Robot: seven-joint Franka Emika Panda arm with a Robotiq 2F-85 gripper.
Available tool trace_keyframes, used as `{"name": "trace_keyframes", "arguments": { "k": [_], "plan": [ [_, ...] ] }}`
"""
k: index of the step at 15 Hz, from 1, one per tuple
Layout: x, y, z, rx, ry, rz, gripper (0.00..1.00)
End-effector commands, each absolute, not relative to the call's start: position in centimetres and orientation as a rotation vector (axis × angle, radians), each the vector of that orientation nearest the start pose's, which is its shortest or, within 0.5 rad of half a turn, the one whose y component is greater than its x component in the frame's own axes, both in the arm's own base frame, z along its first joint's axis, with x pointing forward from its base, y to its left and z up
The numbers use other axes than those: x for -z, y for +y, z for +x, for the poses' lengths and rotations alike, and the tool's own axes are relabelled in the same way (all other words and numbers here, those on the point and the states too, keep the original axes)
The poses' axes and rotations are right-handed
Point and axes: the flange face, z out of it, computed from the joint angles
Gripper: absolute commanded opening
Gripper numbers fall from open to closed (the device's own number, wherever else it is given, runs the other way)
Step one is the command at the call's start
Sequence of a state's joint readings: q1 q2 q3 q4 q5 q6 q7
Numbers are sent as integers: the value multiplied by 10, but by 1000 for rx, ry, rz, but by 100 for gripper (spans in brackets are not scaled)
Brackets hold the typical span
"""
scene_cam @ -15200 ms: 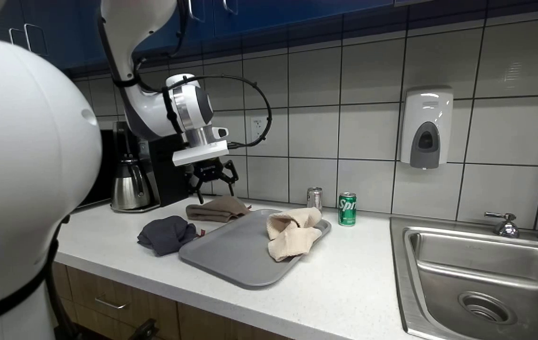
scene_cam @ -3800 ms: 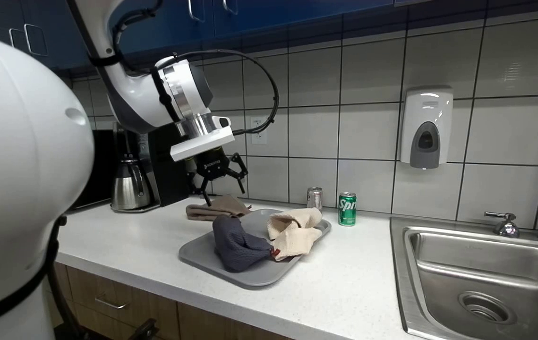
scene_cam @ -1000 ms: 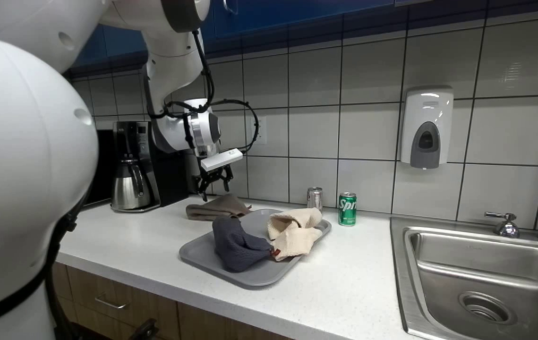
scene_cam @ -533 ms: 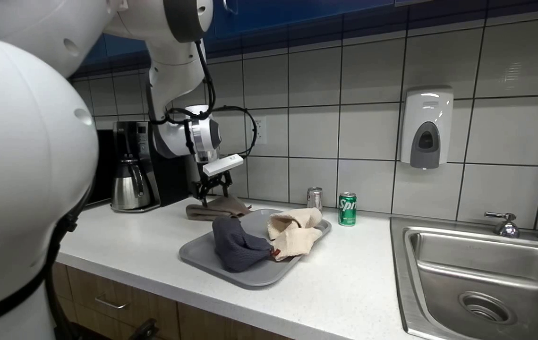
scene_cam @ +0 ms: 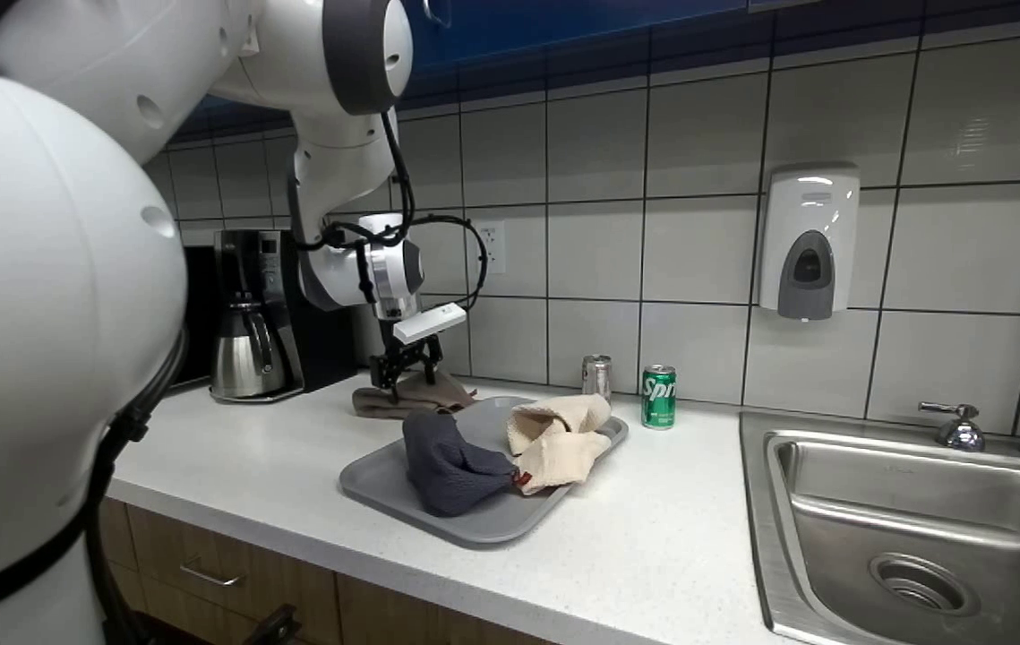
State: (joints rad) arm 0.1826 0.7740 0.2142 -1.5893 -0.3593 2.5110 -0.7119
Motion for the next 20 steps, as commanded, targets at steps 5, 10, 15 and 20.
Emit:
{"name": "trace_keyframes", "arguments": {
  "k": [5,10,15,20],
  "plan": [
    [-197,271,674,200,-2020,-2510,100],
    [-192,279,670,166,-2028,-2497,100],
    [-191,281,670,151,-2029,-2504,100],
    [-188,278,672,125,-2023,-2516,100]
  ]
}}
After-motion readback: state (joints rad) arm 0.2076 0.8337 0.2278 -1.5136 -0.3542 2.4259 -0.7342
